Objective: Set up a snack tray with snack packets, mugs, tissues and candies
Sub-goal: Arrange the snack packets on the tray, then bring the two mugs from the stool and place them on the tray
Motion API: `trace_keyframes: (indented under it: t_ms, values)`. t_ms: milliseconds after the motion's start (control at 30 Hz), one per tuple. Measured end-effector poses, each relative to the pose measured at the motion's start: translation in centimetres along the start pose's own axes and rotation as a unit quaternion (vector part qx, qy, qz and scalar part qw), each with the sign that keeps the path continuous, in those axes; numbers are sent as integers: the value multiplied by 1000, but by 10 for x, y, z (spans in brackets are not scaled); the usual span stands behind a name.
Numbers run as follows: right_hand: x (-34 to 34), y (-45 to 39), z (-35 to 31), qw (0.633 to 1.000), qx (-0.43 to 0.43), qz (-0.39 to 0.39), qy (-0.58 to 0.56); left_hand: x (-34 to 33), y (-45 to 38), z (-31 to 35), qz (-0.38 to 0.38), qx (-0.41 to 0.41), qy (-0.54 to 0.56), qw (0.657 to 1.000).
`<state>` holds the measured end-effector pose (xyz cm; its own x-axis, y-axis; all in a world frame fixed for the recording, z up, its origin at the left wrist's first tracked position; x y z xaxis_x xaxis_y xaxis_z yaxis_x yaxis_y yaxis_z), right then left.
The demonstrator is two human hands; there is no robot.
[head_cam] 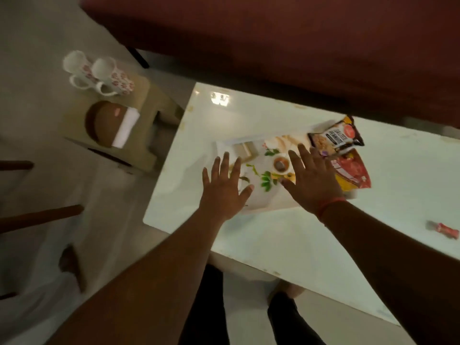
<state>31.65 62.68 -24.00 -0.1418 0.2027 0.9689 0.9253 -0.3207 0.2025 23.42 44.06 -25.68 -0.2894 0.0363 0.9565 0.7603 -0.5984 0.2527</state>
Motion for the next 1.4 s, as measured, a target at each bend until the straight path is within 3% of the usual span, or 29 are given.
trace_keyframes:
  t_ms: [333,667,867,1033,1133,1300,1400]
  values:
    - [-4,-103,-227,996,76,-37,-42,63,-15,-213,46,62,-41,996]
    - [-31,-187,-382,985,115,-83,-94,108,-52,-386,128,132,-8,983]
    - [-37,-237,-448,975,99,-55,-189,119,-70,-451,217,237,154,934]
    - [-27,-268,-485,923,38,-46,-380,102,-92,-474,143,322,423,835]
    - [-36,-283,-495,898,-42,-79,-431,97,-97,-478,113,355,499,783]
    - [-40,-287,-499,888,-77,-99,-442,96,-107,-487,87,366,469,799]
    - [-37,-291,-494,888,-78,-85,-445,103,-119,-487,95,338,438,828]
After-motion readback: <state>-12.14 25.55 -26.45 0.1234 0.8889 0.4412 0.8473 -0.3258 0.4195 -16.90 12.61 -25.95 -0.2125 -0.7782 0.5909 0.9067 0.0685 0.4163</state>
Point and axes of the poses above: each hand's wrist, its own y-axis away from the middle knuckle, its own x-axis out of the back of the hand, z = x × y, the point moved 9 cm from there along -y, towards the middle knuckle, and after that the axes turned 5 degrees about z, right-handed, at the moved point
